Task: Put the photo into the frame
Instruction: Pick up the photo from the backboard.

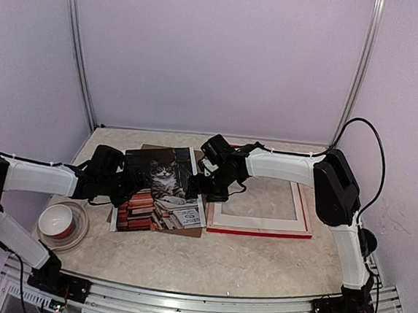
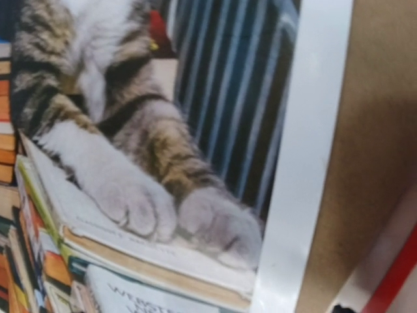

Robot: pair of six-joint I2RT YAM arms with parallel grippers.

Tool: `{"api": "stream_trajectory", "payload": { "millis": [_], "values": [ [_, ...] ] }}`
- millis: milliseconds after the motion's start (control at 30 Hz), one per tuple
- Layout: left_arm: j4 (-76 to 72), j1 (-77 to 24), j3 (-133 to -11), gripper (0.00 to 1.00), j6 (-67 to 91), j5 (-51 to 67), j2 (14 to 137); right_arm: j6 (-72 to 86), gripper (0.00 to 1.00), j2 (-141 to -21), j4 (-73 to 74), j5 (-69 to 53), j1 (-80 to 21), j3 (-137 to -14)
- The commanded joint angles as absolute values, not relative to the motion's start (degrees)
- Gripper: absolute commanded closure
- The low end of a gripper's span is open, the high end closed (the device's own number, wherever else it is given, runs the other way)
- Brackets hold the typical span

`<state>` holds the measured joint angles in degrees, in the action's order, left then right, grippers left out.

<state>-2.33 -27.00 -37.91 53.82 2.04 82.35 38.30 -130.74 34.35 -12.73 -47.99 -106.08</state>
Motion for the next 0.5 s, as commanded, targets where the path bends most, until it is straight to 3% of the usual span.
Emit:
{"api": "stream_trajectory", "payload": {
  "millis": [0, 467],
  "values": [
    [-4.48, -26.59, -37.35, 0.01, 53.63, 3.16, 83.21, 42.14, 0.18, -132.63, 36.74, -11.68, -48.94, -107.73],
    [-4.9, -26.65, -37.54, 0.01, 53.53, 2.01, 84.35, 46.2, 0.14, -136.97, 47.09, -3.45, -52.59, -117.63]
  ]
}}
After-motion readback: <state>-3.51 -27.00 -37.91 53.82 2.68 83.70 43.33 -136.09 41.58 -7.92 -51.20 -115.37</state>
